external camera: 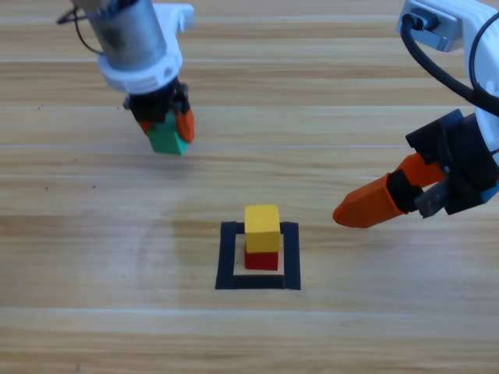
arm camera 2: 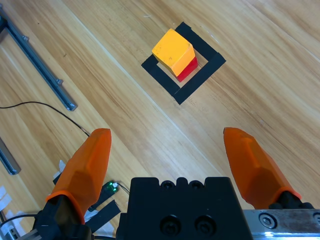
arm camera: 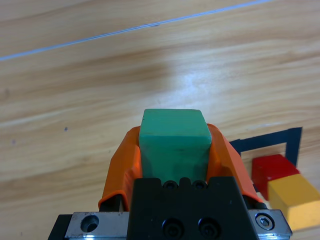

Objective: Stack the blocks in the rectangular block: red at the bottom, yellow in the middle, green on top

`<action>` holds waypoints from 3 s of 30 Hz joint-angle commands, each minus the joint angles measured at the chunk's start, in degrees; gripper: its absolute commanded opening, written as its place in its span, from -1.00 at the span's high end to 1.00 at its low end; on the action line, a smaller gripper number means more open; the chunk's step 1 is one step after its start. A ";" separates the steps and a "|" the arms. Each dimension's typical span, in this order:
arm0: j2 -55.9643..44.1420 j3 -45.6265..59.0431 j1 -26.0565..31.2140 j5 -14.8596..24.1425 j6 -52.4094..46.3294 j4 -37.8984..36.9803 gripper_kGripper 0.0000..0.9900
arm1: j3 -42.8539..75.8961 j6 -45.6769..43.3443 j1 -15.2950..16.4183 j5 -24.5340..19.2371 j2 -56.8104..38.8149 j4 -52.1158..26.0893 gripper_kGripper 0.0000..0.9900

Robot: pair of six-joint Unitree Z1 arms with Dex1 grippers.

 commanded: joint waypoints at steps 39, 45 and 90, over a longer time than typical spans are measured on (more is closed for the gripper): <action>1.58 -13.14 -18.85 3.57 -14.43 19.02 1.00 | 1.83 -0.18 -1.19 2.03 -3.62 -1.16 -1.00; 1.41 -13.22 -19.65 3.57 -17.59 19.02 1.00 | 1.83 -0.18 -1.19 2.03 -3.62 -1.16 -1.00; 6.77 -17.71 -24.66 6.29 -31.66 18.84 1.00 | 2.18 -0.88 -1.19 3.26 -3.70 -1.16 -1.00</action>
